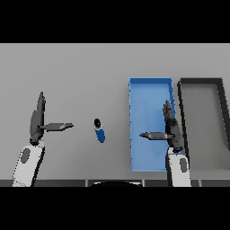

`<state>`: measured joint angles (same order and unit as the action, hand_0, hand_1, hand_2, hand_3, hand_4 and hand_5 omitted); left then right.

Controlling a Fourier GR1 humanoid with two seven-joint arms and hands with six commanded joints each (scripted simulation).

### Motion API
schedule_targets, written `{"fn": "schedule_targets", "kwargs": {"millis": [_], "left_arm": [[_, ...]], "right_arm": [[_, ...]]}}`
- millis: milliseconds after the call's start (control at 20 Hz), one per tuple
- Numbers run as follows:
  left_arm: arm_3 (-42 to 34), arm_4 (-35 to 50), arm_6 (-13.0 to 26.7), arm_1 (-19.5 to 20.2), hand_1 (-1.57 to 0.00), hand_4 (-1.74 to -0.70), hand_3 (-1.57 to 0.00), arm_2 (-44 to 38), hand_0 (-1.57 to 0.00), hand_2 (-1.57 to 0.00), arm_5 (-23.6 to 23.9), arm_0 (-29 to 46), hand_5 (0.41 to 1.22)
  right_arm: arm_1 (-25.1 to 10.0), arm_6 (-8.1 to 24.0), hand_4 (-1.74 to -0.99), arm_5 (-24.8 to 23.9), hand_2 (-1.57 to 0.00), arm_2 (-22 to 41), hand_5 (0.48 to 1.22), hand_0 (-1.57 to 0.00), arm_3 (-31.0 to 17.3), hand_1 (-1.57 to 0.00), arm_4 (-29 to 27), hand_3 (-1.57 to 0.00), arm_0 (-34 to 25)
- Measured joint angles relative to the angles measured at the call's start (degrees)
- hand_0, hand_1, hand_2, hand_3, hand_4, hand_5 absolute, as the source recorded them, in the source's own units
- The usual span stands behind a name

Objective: Pick up the blue pipe and place it into the blue bin.

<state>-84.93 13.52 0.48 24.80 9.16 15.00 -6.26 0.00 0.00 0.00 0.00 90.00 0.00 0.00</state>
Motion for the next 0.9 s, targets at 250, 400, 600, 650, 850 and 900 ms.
{"fn": "schedule_targets", "kwargs": {"millis": [250,400,600,650,850,900], "left_arm": [[1.4,0.2,0.0,0.0,0.0,-0.97,0.0,-0.4,0.0,0.0,-0.3,-1.3,0.593],[2.4,-0.5,-6.1,6.6,0.0,-0.96,0.0,1.3,0.0,0.0,-10.2,1.3,0.59],[3.3,-1.0,-9.6,9.1,0.0,-0.96,0.0,2.7,0.0,0.0,-15.6,1.5,0.594],[3.9,-0.8,-10.1,9.0,0.0,-0.96,0.0,2.8,0.0,0.0,-16.4,1.2,0.593],[0.4,1.1,-11.3,11.8,0.0,-1.01,0.0,4.2,0.0,0.0,-22.2,3.2,0.561],[-1.2,0.8,-11.7,12.9,0.0,-1.03,0.0,5.1,0.0,0.0,-23.7,4.4,0.549]], "right_arm": [[0.1,0.6,-1.205,-0.3,0.0,-0.3,0.629,0.0,-1.1,0.0,0.1,0.0,-1.5],[-5.5,-7.6,-1.197,0.5,0.0,2.8,0.627,0.0,2.4,0.0,7.3,0.0,2.5],[-7.2,-6.9,-1.206,1.0,0.0,4.8,0.625,0.0,5.1,0.0,10.5,0.0,4.6],[-7.7,-7.3,-1.203,1.1,0.0,4.6,0.625,0.0,5.5,0.0,10.4,0.0,5.1],[-8.5,-4.9,-1.18,1.1,0.0,4.4,0.617,0.0,5.7,0.0,10.8,0.0,3.7],[-8.4,-5.2,-1.179,1.3,0.0,4.5,0.616,0.0,5.6,0.0,10.5,0.0,3.1]]}}
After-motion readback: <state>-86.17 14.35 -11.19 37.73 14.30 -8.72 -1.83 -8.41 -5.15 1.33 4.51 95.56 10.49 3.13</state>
